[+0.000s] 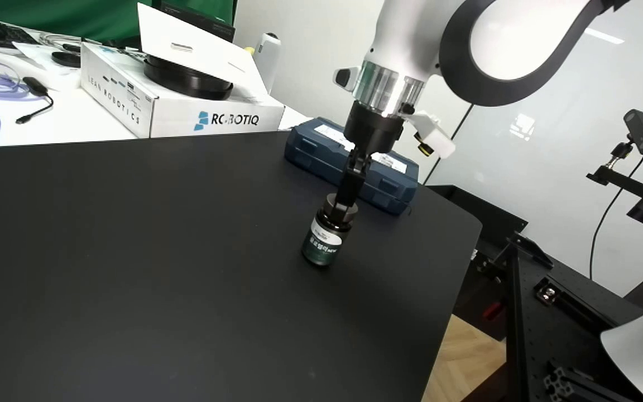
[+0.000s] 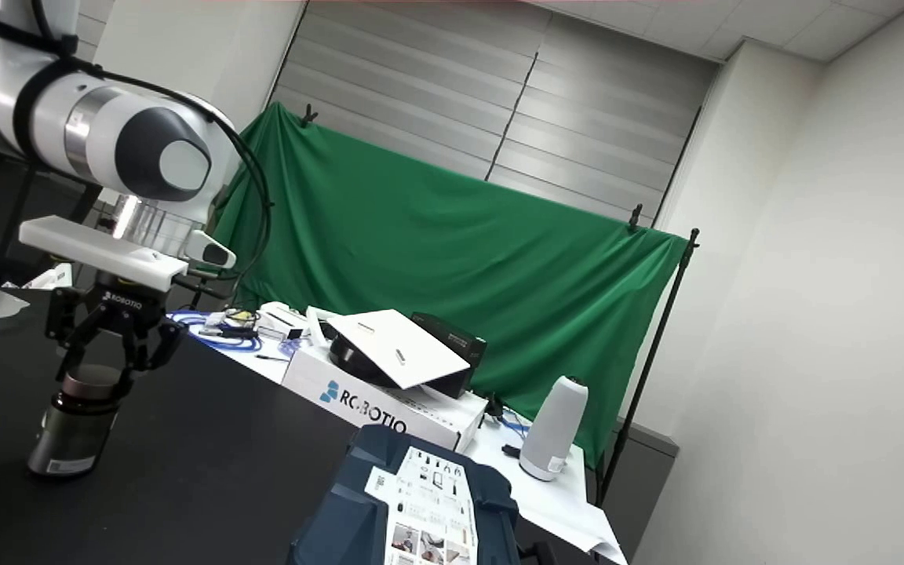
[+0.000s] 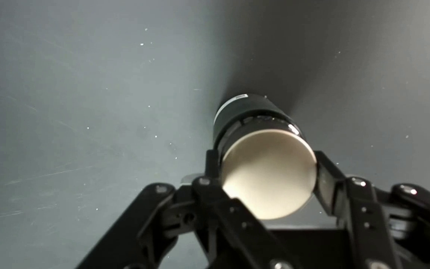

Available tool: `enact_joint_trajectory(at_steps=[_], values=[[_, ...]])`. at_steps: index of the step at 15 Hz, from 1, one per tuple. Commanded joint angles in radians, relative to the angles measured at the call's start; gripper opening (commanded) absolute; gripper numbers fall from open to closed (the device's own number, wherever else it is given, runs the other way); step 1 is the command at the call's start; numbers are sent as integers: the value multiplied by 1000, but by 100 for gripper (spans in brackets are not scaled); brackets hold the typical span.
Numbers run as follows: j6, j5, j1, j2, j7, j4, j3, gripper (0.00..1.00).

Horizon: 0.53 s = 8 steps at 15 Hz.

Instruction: Put the bottle on top of the dark blue case

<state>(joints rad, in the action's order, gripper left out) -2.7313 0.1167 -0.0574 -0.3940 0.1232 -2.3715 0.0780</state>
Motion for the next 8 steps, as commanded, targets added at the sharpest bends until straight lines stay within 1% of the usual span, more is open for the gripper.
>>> enact_joint_trajectory(at_steps=[1,5,8], values=[[6,-15,7,15,-1,0,-2,36],[4,12,1,110,-23,-40,-39,36],[-10,50,0,202,-41,-80,-84,36]])
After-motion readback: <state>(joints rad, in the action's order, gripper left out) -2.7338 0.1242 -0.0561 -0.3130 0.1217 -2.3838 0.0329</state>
